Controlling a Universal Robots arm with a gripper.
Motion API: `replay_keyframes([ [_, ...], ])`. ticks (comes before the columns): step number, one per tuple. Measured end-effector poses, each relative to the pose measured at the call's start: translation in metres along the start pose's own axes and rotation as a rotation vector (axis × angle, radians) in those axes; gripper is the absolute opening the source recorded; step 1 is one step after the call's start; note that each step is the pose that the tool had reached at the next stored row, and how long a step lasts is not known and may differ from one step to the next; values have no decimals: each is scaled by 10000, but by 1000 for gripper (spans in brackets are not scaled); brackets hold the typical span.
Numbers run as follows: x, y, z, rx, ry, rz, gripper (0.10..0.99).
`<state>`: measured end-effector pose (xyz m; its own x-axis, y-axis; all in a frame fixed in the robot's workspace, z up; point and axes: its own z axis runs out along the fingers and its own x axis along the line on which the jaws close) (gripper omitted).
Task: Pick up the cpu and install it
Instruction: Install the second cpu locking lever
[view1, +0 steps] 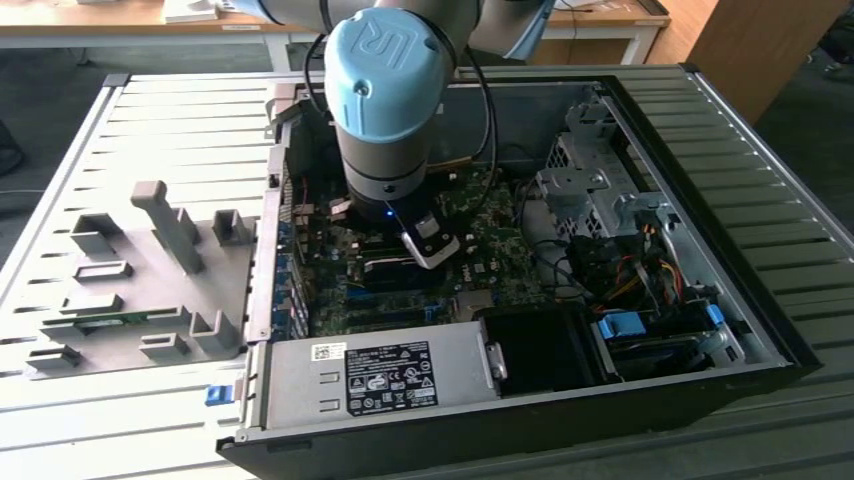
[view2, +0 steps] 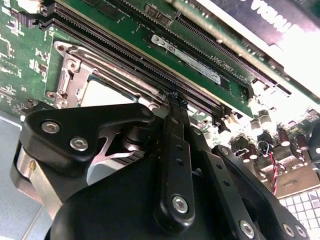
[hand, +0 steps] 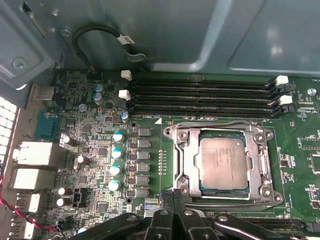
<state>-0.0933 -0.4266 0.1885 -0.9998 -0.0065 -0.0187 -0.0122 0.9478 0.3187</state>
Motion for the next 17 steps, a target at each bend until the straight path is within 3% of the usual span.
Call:
replay_keyframes([
  [17, 32, -6, 21, 13, -1, 0, 106],
])
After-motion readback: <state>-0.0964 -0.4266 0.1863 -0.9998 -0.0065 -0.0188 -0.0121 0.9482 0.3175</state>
